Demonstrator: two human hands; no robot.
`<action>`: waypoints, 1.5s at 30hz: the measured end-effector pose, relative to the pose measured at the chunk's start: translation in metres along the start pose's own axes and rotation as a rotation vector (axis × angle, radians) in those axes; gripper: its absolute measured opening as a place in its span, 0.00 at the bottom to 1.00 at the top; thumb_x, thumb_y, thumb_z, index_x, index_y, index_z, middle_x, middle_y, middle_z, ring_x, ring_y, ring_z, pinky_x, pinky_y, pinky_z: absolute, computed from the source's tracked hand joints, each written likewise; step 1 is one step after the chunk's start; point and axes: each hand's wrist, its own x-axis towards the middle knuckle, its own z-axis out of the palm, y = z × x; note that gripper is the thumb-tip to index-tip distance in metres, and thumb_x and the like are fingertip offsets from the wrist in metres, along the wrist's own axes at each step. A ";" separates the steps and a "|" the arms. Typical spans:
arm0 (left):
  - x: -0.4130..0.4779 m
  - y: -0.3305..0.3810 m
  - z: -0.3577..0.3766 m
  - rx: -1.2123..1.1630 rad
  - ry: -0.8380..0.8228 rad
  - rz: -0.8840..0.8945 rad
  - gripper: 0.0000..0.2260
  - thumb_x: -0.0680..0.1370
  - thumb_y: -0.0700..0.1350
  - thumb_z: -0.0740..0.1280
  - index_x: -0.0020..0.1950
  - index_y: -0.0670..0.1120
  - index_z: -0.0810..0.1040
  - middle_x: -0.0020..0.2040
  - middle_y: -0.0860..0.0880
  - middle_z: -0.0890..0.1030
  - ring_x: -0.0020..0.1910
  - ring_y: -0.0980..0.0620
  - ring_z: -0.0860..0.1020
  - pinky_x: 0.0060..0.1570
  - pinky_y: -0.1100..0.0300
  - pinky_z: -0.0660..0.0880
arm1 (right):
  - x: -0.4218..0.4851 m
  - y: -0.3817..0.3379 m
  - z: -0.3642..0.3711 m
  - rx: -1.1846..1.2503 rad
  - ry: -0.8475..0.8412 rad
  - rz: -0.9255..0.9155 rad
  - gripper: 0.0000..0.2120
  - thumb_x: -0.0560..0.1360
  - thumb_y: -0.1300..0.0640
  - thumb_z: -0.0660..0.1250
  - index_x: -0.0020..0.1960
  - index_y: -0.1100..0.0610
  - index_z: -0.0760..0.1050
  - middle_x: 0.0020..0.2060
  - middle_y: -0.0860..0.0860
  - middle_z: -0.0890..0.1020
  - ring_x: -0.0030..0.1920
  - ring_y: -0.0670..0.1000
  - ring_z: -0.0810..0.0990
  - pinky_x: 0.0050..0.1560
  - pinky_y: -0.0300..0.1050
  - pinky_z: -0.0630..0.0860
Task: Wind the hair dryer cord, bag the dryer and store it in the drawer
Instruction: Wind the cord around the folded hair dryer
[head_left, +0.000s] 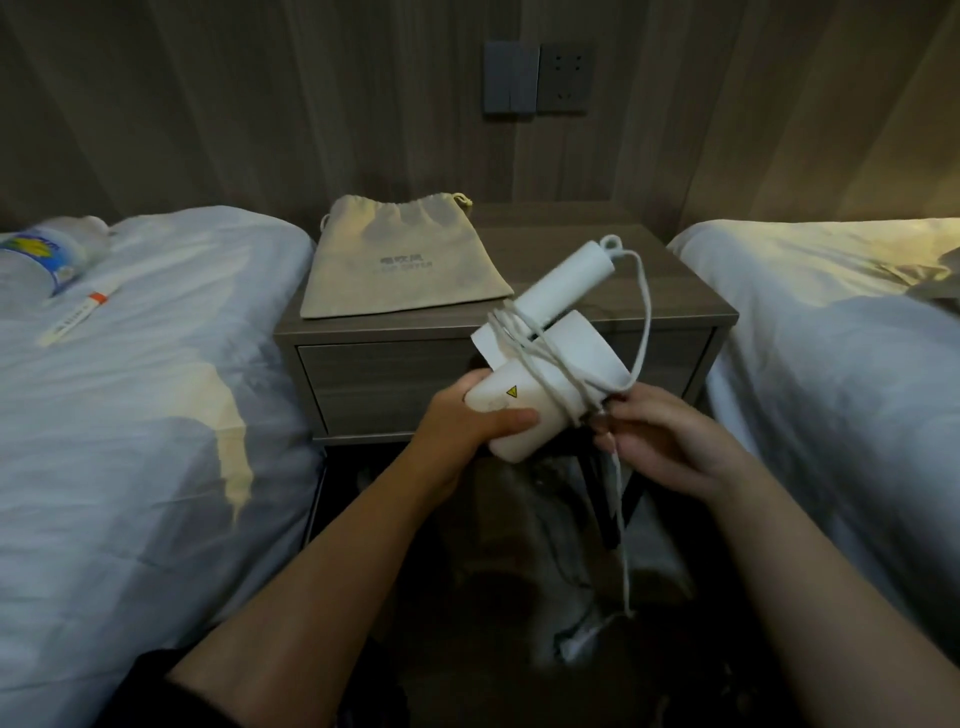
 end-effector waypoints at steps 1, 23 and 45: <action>0.000 -0.001 0.000 0.055 0.026 0.014 0.17 0.67 0.34 0.73 0.48 0.53 0.76 0.43 0.50 0.81 0.42 0.53 0.79 0.41 0.59 0.79 | 0.001 0.002 0.001 -0.004 0.002 0.023 0.29 0.54 0.54 0.81 0.50 0.62 0.73 0.36 0.54 0.76 0.34 0.47 0.74 0.32 0.39 0.70; 0.000 0.001 0.007 0.345 0.022 -0.097 0.22 0.70 0.49 0.73 0.61 0.46 0.72 0.54 0.49 0.77 0.47 0.55 0.77 0.39 0.64 0.75 | -0.003 0.016 0.033 -0.243 0.398 -0.013 0.08 0.72 0.58 0.68 0.50 0.59 0.76 0.42 0.55 0.82 0.37 0.47 0.83 0.33 0.39 0.78; -0.002 0.012 0.005 -0.016 0.255 -0.073 0.07 0.74 0.46 0.68 0.51 0.48 0.78 0.41 0.52 0.80 0.39 0.55 0.78 0.35 0.61 0.75 | -0.003 -0.006 0.021 -0.448 0.262 -0.018 0.28 0.80 0.43 0.48 0.49 0.63 0.78 0.29 0.59 0.76 0.23 0.48 0.67 0.25 0.40 0.63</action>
